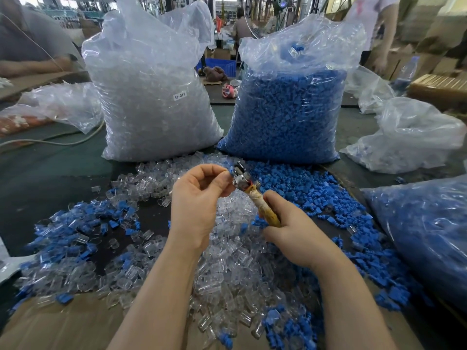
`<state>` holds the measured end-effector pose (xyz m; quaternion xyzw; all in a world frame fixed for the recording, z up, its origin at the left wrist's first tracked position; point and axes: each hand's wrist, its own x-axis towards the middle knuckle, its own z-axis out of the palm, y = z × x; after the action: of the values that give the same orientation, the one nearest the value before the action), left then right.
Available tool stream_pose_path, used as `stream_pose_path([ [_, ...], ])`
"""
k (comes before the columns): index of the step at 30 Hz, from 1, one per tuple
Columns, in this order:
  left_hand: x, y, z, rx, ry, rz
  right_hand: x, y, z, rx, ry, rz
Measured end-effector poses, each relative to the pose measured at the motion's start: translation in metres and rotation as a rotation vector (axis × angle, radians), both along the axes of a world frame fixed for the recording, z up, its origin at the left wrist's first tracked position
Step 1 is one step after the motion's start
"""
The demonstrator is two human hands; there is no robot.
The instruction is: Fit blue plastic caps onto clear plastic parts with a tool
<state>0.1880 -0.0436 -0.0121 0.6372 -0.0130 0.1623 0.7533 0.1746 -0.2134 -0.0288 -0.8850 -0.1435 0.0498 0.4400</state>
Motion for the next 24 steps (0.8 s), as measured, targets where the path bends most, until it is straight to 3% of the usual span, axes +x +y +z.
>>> stream_pose_path([
  [9,0.002,0.001,-0.002,-0.059,0.102,-0.009,0.0,0.003,0.0,-0.047,0.01,-0.026],
  [18,0.008,0.015,-0.006,-0.402,0.301,0.069,0.002,0.005,0.0,-0.174,0.004,-0.084],
  [20,0.009,0.029,-0.009,-0.499,0.312,0.17,0.003,0.002,-0.001,-0.181,0.002,-0.129],
  [24,0.01,0.06,-0.006,-0.869,0.305,0.421,0.008,-0.003,-0.006,-0.127,-0.027,-0.26],
])
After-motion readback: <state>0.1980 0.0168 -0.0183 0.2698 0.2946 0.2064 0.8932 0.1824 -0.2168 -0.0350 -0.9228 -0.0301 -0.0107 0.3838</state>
